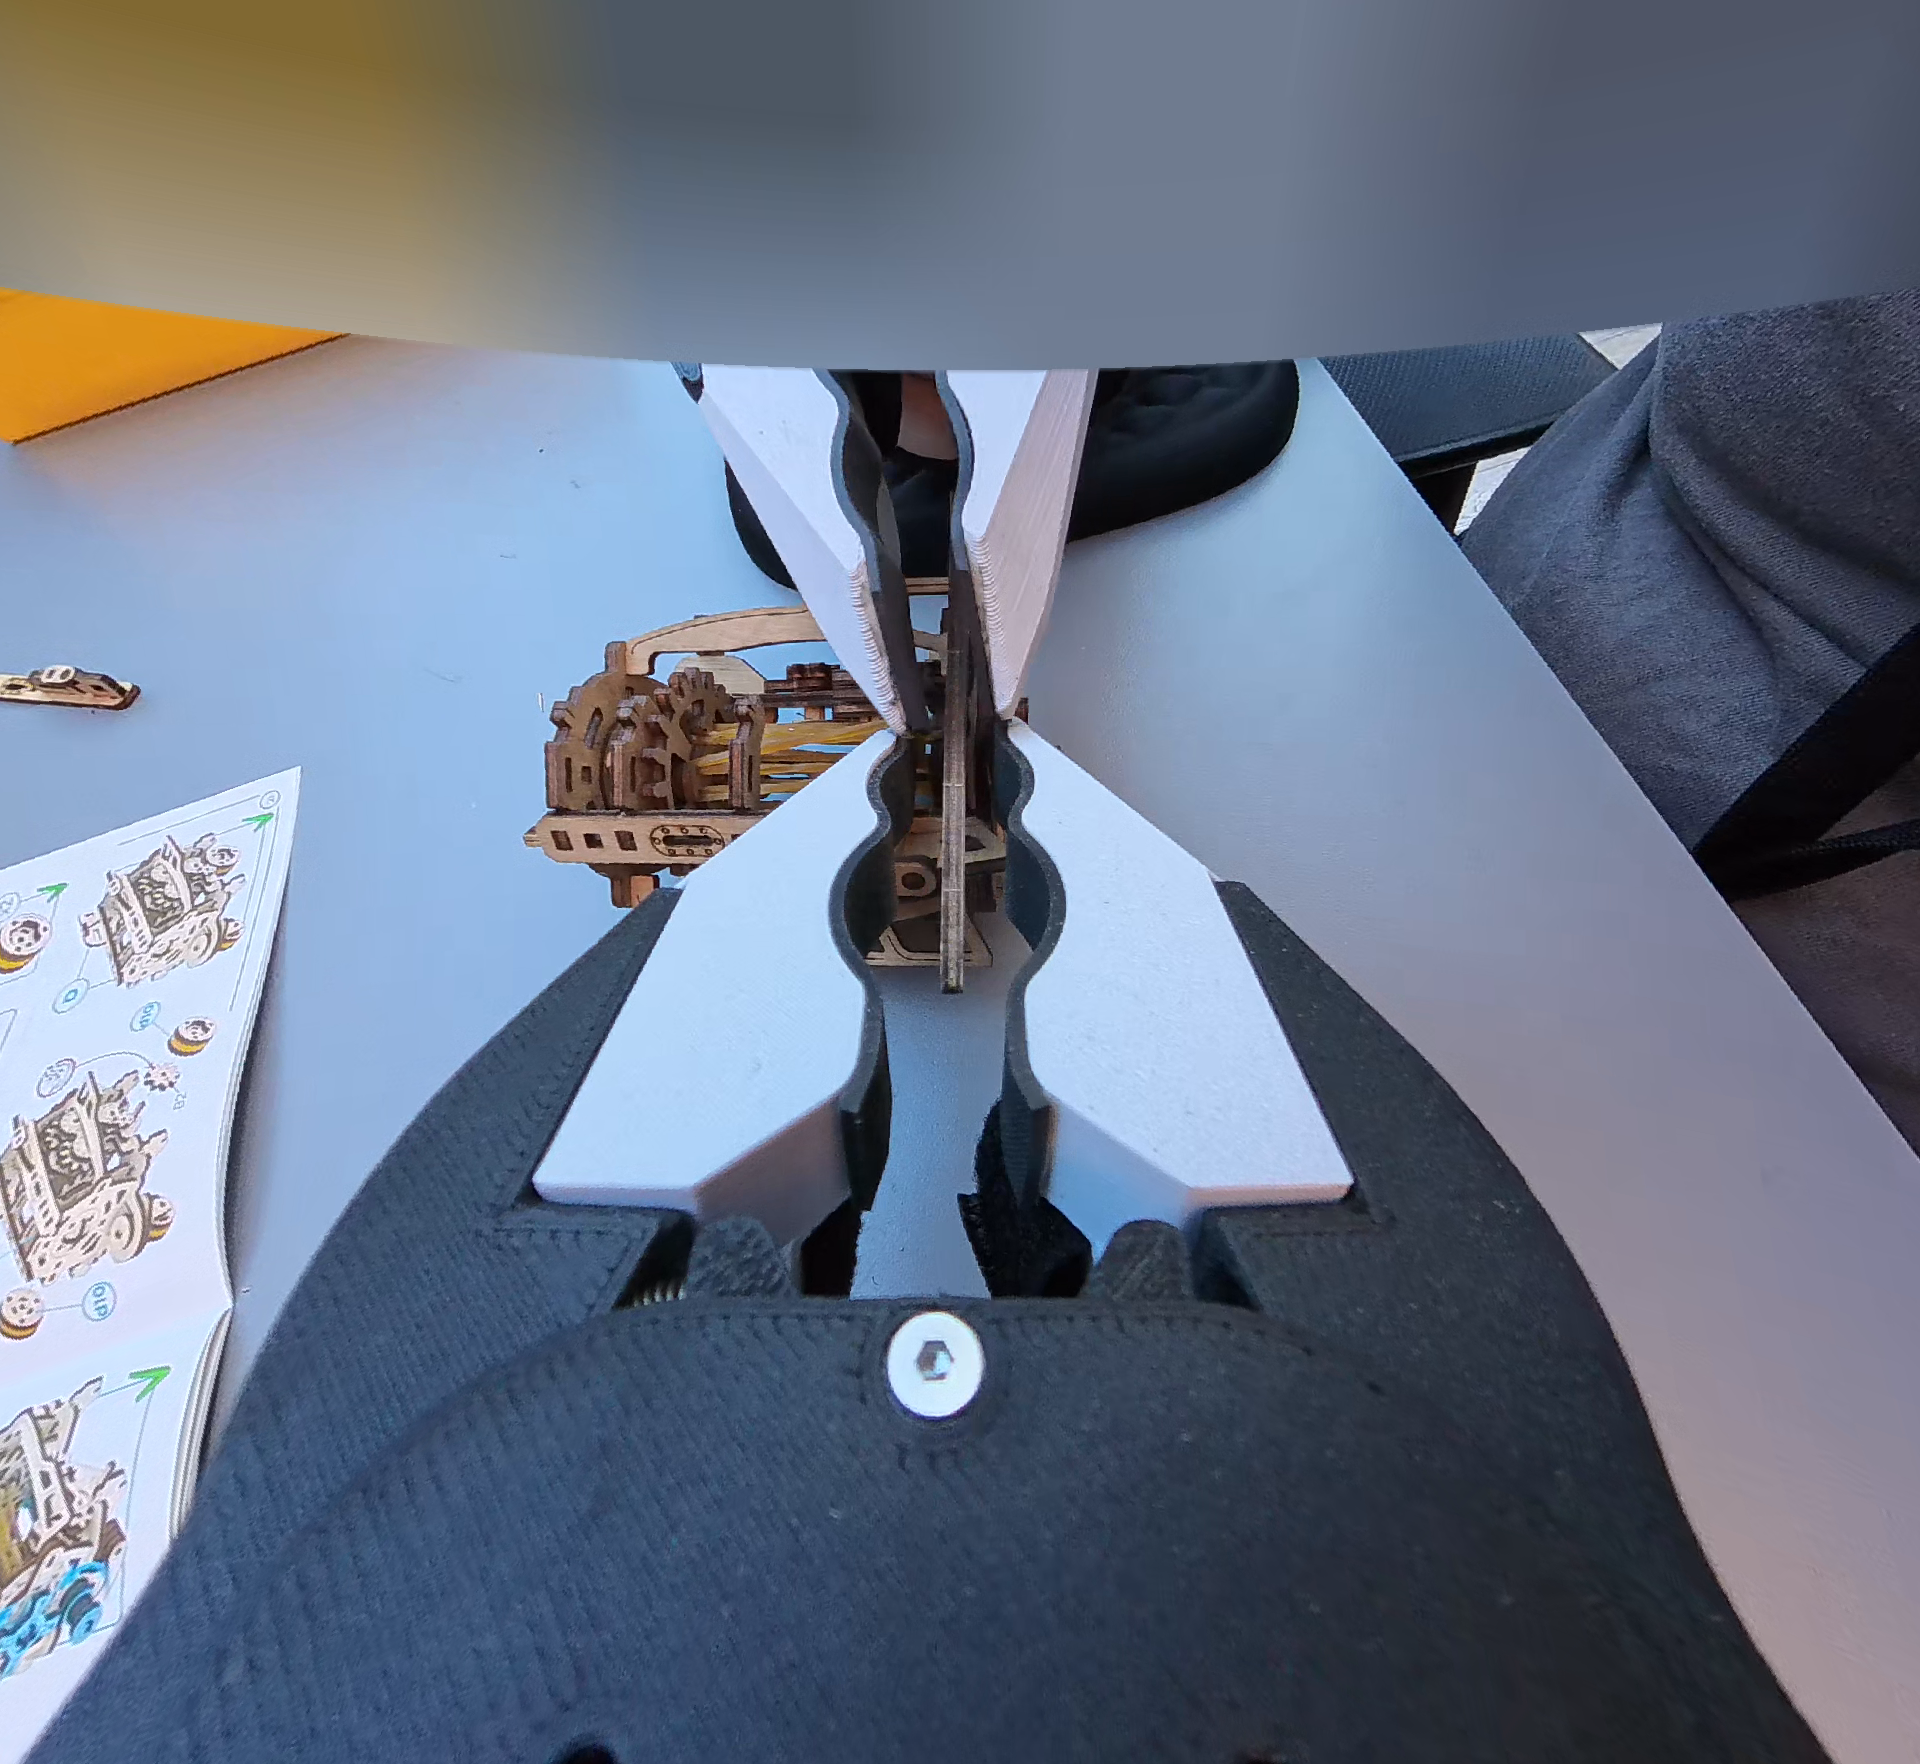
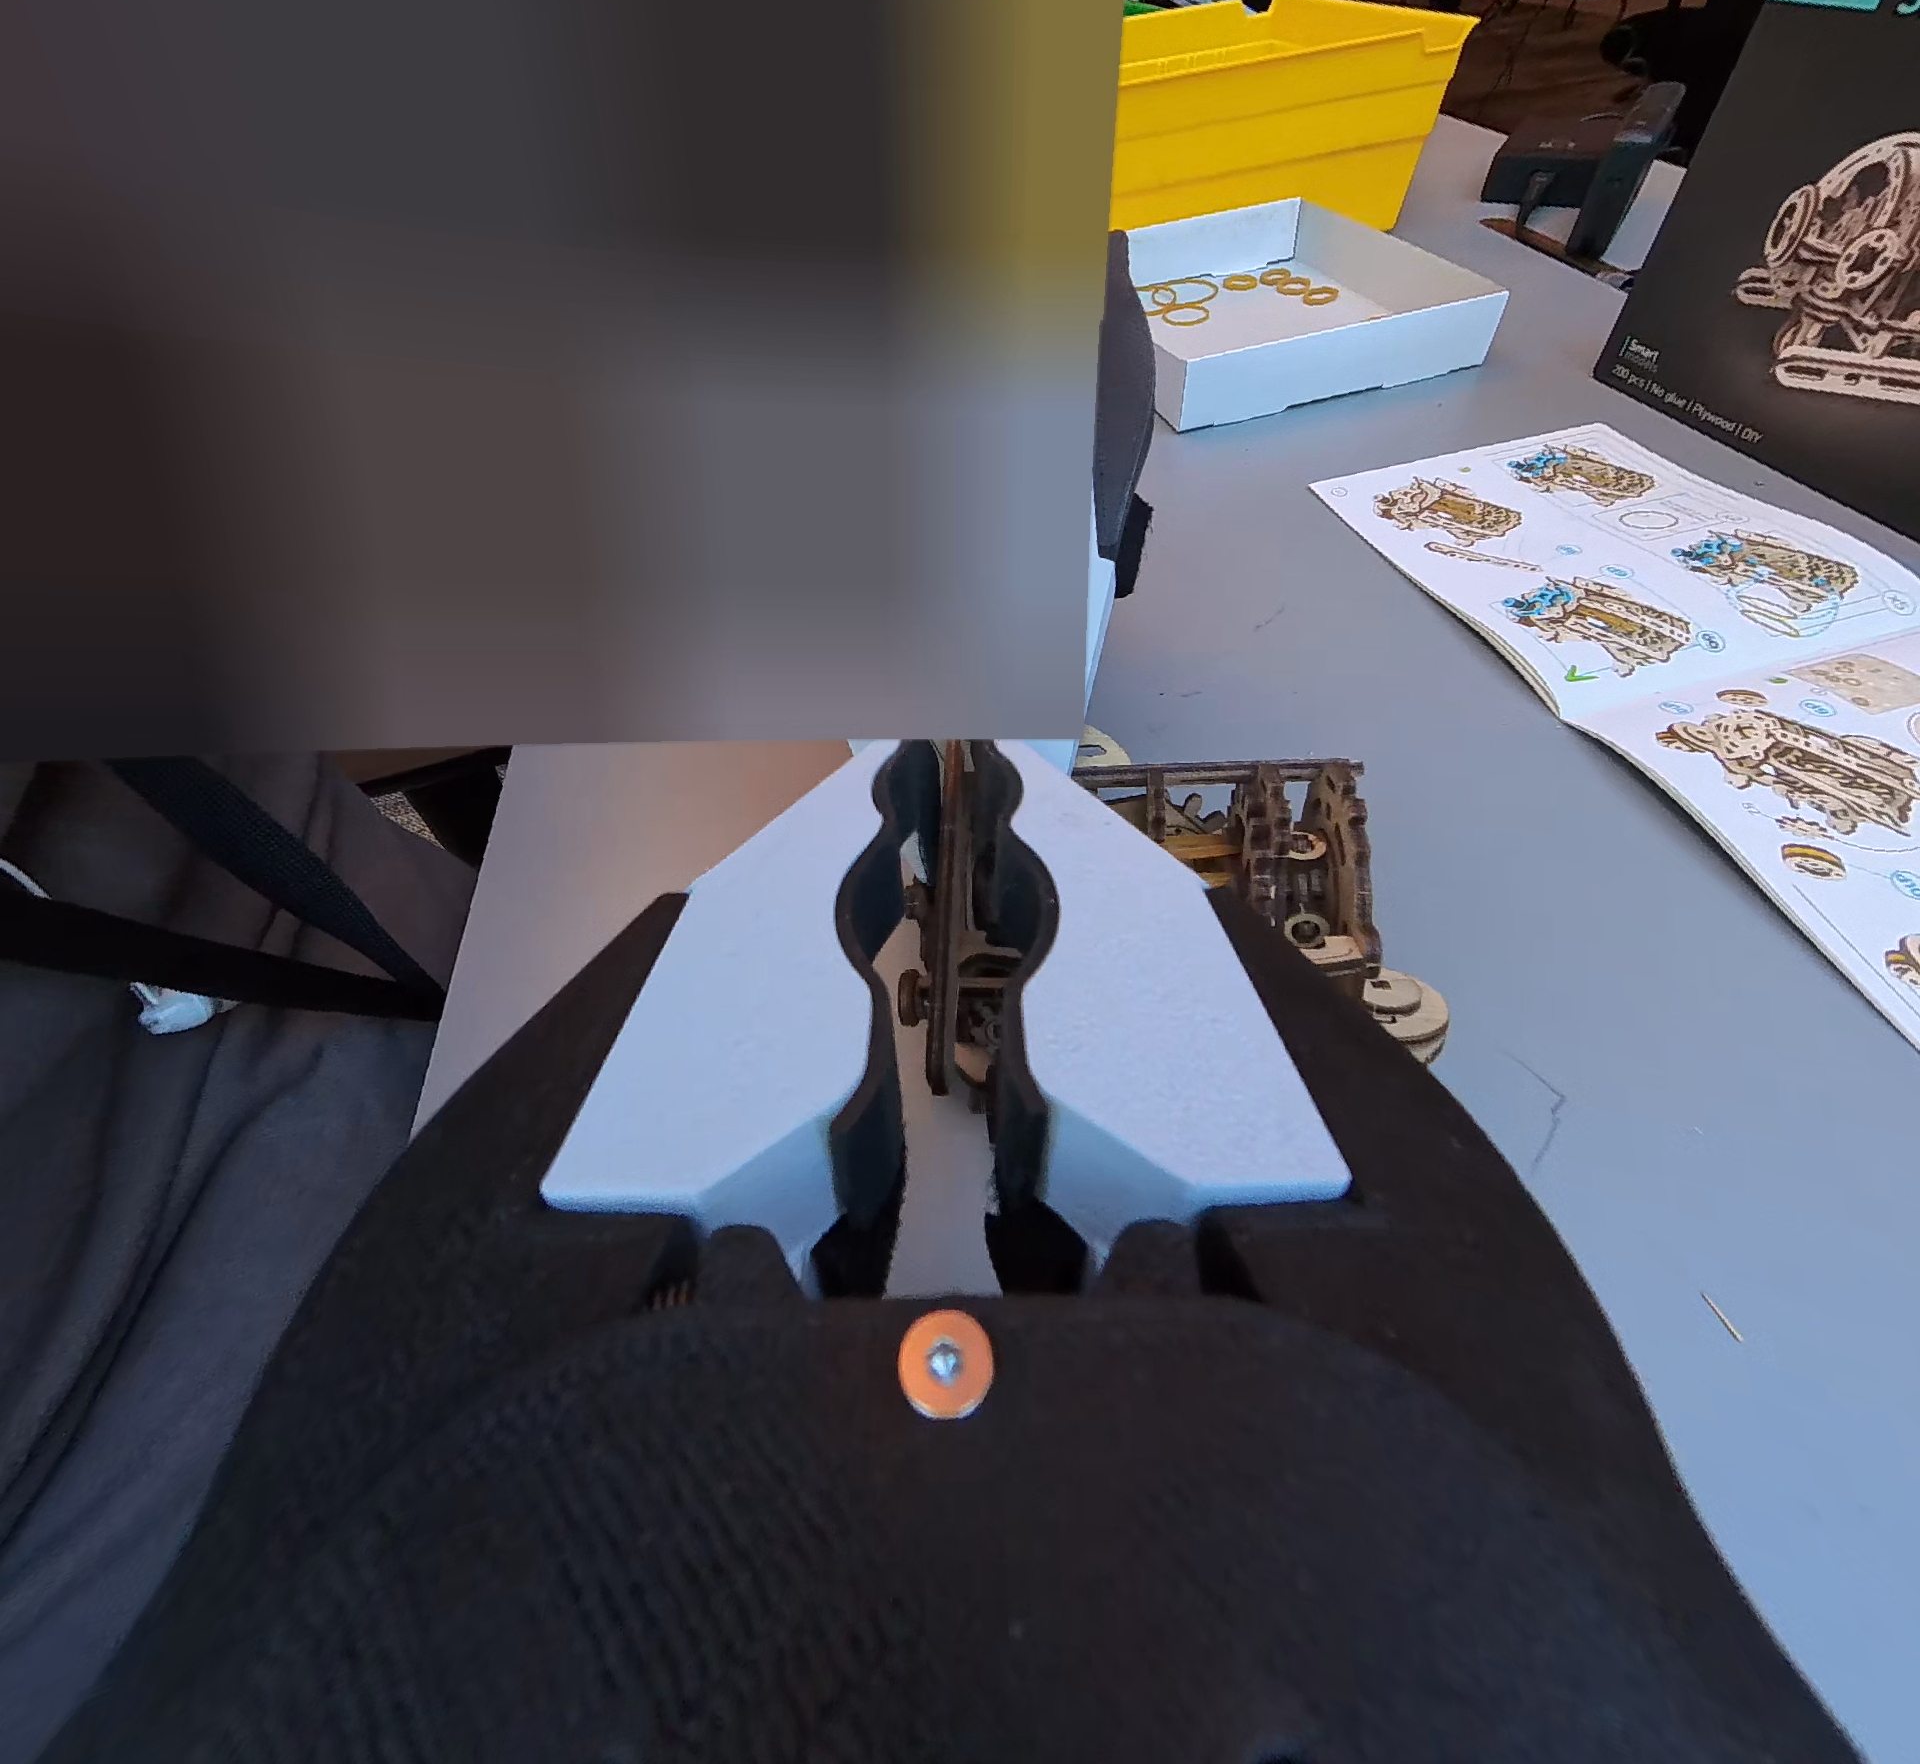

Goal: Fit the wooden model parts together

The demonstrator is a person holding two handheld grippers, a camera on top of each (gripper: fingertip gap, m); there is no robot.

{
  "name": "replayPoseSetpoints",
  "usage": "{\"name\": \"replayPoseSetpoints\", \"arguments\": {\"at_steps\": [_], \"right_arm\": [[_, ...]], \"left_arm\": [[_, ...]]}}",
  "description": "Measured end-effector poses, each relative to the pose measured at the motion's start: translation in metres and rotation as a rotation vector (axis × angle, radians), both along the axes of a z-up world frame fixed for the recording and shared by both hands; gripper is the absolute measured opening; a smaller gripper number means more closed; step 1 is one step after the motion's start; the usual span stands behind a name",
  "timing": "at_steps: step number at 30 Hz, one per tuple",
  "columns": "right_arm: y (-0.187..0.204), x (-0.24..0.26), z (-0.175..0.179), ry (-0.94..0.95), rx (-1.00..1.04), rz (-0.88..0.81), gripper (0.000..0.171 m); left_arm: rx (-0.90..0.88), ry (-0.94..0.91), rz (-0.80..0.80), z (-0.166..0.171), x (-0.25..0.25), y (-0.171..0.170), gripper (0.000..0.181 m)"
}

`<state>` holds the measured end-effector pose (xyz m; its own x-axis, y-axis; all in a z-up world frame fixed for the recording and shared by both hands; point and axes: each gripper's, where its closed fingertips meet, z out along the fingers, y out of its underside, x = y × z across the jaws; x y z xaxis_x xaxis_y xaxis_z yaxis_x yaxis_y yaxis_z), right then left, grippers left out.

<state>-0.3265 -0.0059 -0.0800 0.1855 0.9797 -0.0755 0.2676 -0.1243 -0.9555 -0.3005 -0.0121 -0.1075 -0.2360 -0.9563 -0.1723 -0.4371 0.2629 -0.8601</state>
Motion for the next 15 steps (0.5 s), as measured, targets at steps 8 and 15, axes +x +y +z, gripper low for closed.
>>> {"name": "replayPoseSetpoints", "arguments": {"at_steps": [8,15], "right_arm": [[-0.003,0.02,0.013,0.011,0.07,-0.019,0.018],[-0.006,0.057,-0.002,-0.05,0.088,-0.071,0.02]], "left_arm": [[-0.004,0.001,-0.001,0.0,0.0,0.0,0.012],[-0.003,0.001,-0.002,0.0,0.0,0.0,0.012]]}}
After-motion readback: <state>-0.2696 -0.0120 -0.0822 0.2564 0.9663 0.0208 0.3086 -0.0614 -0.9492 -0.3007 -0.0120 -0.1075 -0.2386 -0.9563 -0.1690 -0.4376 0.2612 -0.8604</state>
